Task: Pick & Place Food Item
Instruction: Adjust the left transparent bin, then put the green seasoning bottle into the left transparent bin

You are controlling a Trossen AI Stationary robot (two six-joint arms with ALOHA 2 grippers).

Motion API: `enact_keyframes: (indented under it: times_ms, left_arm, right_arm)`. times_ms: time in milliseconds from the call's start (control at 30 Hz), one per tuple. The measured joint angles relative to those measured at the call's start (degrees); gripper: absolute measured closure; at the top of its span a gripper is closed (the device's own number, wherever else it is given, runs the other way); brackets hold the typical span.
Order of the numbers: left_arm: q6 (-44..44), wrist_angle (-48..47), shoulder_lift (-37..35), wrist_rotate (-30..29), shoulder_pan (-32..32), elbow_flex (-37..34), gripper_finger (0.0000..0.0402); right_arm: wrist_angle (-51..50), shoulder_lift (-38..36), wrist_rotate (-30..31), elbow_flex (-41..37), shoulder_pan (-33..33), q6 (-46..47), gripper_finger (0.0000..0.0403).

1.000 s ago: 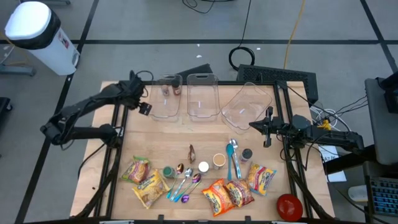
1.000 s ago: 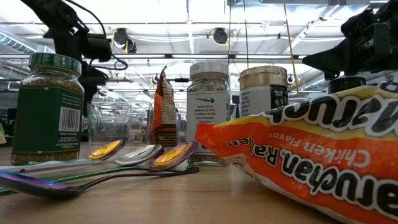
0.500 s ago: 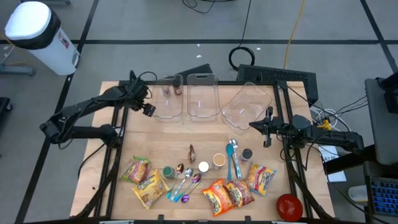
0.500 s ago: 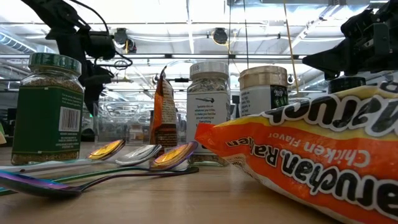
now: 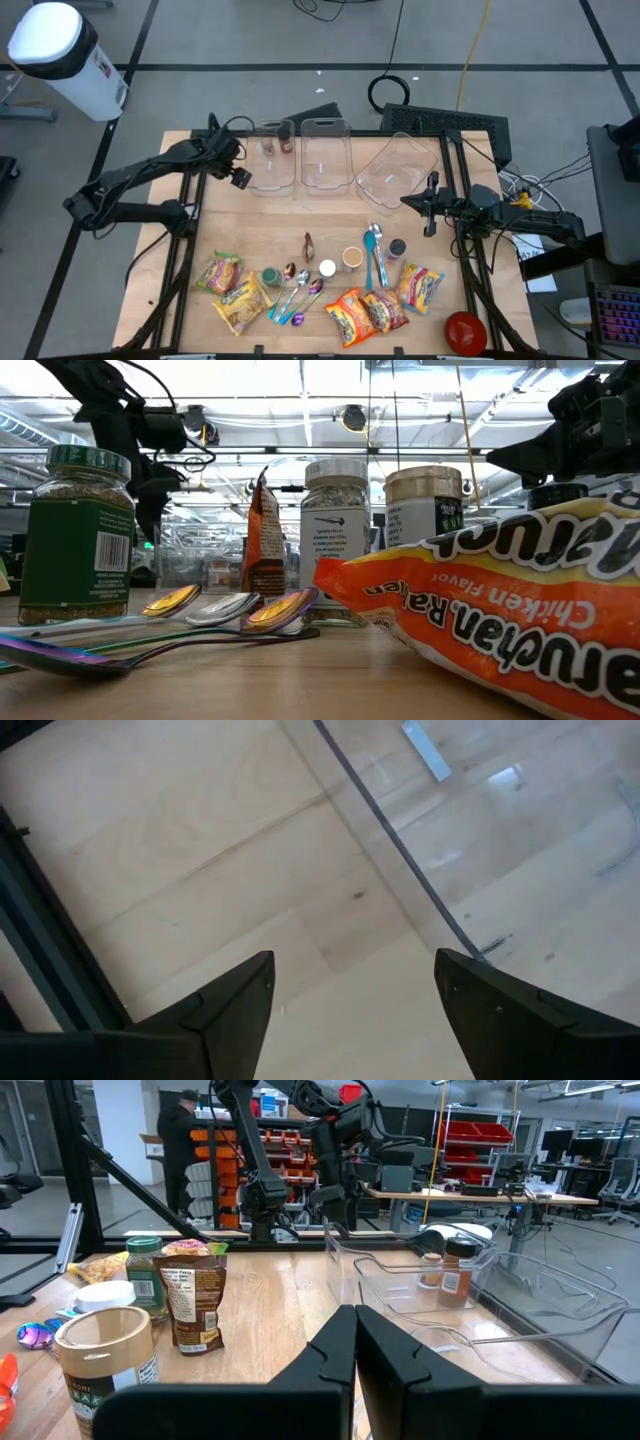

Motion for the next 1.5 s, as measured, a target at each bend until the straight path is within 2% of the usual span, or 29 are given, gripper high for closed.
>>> enact_keyframes:
  times_ms: [267, 433, 533, 667, 767, 1000, 1100, 1267, 1400, 1500]
  left_arm:
    - [3.35, -4.21, -8.84, 0.39, 0.05, 3.22, 0.0128]
    - [8.33, -0.44, -17.34, 2.29, -1.03, 3.78, 0.0128]
    - [11.92, 5.66, -22.1, 6.89, -2.53, 1.68, 0.0128]
    - [15.3, 14.28, -26.36, 17.43, -5.34, -2.94, 0.0128]
    - [14.29, 20.12, -27.98, 22.76, -6.92, -6.51, 0.0128]
    - [4.96, 25.85, -26.94, 24.24, -9.22, -12.21, 0.0128]
    - [1.5, 29.81, -25.91, 29.39, -10.97, -12.76, 0.0128]
    - [-1.33, 41.12, -25.36, 36.57, -18.85, -12.76, 0.0128]
    - [6.32, 46.43, -24.69, 36.81, -30.13, -12.74, 0.0128]
    - [11.68, 44.85, -23.21, 34.07, -38.83, -11.14, 0.0128]
  right_arm:
    - [0.0, -0.01, 0.01, -0.01, -0.01, 0.0, 0.0403]
    - [0.0, 0.0, -0.01, 0.0, -0.02, 0.0, 0.0403]
    - [0.0, 0.0, 0.0, -0.02, -0.01, -0.01, 0.0403]
    - [0.0, 0.0, 0.0, -0.02, -0.01, -0.01, 0.0403]
    - [0.0, 0.0, -0.01, 0.0, -0.02, 0.0, 0.0403]
    - [0.0, -0.02, -0.01, 0.0, -0.02, 0.0, 0.0403]
    - [0.0, 0.0, -0.01, 0.0, -0.01, 0.0, 0.0403]
    - [0.0, 0.0, 0.0, -0.01, -0.02, 0.0, 0.0403]
    - [0.0, -0.02, -0.01, -0.02, -0.02, 0.0, 0.0403]
    - [0.0, -0.01, 0.0, -0.01, -0.01, 0.0, 0.0403]
